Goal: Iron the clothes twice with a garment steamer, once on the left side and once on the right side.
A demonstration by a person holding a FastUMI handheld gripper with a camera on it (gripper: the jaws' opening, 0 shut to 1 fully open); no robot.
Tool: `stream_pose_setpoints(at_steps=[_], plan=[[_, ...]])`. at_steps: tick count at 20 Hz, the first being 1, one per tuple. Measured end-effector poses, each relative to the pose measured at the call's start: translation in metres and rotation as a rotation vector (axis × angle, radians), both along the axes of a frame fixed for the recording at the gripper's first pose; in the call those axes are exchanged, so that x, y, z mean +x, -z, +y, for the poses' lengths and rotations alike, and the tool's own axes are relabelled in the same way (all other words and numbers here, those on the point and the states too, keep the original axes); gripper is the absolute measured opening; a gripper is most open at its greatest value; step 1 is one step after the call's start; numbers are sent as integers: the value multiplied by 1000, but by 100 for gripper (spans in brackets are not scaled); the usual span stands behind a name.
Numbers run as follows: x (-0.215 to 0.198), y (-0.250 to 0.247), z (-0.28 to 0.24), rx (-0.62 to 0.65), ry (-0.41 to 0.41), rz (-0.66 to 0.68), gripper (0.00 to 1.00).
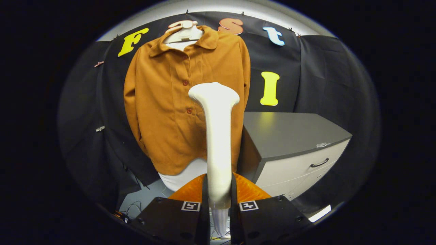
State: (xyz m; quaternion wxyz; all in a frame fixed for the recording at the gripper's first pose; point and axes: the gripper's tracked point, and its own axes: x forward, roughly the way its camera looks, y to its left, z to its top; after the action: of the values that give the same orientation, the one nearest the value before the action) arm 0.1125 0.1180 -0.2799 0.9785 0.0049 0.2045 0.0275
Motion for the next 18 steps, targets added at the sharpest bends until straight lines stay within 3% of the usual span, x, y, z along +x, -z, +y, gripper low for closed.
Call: stream_pose_setpoints(at_steps=[6, 12, 18], plan=[[3, -79, 5, 9, 15, -145, 26], [18, -142, 48, 35, -9, -257, 26], [34, -150, 107, 5, -65, -299, 26]])
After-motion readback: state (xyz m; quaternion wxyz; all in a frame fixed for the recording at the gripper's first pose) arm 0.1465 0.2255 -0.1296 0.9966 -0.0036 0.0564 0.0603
